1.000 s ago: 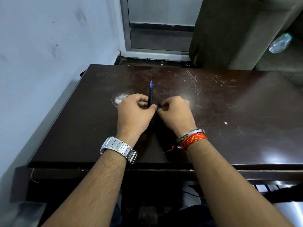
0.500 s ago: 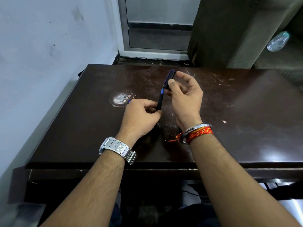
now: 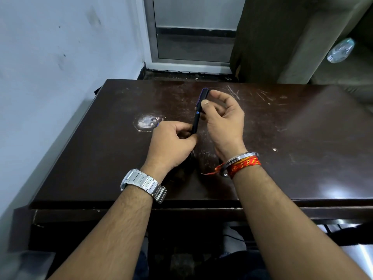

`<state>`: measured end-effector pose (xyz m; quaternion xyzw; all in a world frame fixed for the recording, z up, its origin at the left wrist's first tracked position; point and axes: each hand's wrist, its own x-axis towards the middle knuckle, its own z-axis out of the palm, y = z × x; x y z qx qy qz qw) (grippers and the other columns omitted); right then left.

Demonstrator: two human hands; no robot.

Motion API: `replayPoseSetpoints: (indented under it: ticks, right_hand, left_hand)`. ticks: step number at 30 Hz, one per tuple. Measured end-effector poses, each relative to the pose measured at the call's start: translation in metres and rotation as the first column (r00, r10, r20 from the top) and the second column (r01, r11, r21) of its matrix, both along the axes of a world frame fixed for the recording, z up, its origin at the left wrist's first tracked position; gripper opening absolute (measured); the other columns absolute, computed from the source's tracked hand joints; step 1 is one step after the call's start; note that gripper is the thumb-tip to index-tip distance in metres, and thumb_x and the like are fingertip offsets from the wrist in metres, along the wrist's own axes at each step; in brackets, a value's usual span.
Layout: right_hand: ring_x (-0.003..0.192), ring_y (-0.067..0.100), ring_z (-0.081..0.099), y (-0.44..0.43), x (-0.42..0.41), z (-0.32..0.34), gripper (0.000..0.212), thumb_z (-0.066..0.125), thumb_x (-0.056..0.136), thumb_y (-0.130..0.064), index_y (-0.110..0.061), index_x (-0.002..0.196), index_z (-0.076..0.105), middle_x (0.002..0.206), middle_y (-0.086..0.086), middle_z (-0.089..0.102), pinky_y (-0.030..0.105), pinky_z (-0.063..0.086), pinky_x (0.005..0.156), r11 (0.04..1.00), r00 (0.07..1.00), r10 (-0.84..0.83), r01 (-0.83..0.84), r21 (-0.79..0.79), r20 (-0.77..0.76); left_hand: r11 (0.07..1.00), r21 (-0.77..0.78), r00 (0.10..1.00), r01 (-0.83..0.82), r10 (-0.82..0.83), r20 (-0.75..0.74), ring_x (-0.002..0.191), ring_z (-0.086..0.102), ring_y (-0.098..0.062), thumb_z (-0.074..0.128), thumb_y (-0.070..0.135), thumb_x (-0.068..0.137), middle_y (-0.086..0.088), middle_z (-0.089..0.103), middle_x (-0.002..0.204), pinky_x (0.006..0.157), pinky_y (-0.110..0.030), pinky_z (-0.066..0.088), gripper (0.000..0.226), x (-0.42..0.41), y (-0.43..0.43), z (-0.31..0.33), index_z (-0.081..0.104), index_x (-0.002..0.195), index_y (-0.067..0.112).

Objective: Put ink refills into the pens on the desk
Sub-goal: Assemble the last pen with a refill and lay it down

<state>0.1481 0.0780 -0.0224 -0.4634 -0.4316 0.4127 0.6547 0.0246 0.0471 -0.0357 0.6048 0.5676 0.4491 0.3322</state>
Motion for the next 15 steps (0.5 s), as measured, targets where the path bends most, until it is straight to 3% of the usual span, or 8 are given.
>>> replayPoseSetpoints:
  ticks: [3, 7, 11, 15]
  right_hand:
    - [0.079, 0.019, 0.071, -0.0024, -0.0042, -0.0021, 0.039, 0.059, 0.090, -0.004, -0.032, 0.116, 0.057, 0.079, 0.004, 0.075, 0.039, 0.061, 0.080, 0.993, 0.988, 0.115, -0.116, 0.006, 0.105]
    - [0.076, 0.013, 0.062, -0.0025, -0.0058, -0.0017, 0.049, 0.047, 0.092, -0.001, -0.036, 0.125, 0.058, 0.076, -0.003, 0.068, 0.022, 0.058, 0.068, 0.973, 0.960, 0.226, -0.230, 0.010, 0.163]
    - [0.071, 0.006, 0.060, -0.0029, -0.0057, -0.0015, 0.040, 0.051, 0.093, -0.006, -0.037, 0.114, 0.065, 0.075, -0.005, 0.065, 0.020, 0.053, 0.059, 0.971, 0.956, 0.239, -0.239, -0.021, 0.172]
    - [0.077, 0.010, 0.066, -0.0021, -0.0019, -0.0036, 0.024, 0.060, 0.097, -0.015, -0.034, 0.111, 0.063, 0.081, 0.001, 0.070, 0.027, 0.059, 0.070, 0.972, 0.962, 0.230, -0.234, 0.011, 0.148]
  left_hand:
    - [1.000, 0.001, 0.998, -0.029, 0.029, 0.051, 0.073, 0.075, -0.013, 0.071, 0.018, 0.079, 0.007, 0.078, 0.074, 0.073, -0.036, 0.062, 0.016, 0.0005, 0.0005, 0.0004, 0.082, 0.091, 0.023]
    - [1.000, -0.002, 0.995, -0.023, 0.023, 0.098, 0.083, 0.075, -0.027, 0.068, 0.018, 0.084, 0.000, 0.079, 0.080, 0.076, -0.046, 0.061, 0.015, 0.0011, -0.0005, -0.0006, 0.081, 0.091, 0.024]
    - [0.999, -0.034, 0.993, 0.006, -0.001, 0.120, 0.085, 0.075, -0.030, 0.066, 0.015, 0.090, -0.003, 0.079, 0.081, 0.077, -0.048, 0.061, 0.017, 0.0030, -0.0007, -0.0011, 0.080, 0.095, 0.023]
    - [0.997, -0.065, 0.988, 0.039, -0.029, 0.153, 0.088, 0.075, -0.031, 0.063, 0.011, 0.095, -0.004, 0.080, 0.085, 0.082, -0.050, 0.060, 0.020, 0.0052, -0.0007, -0.0020, 0.078, 0.104, 0.019]
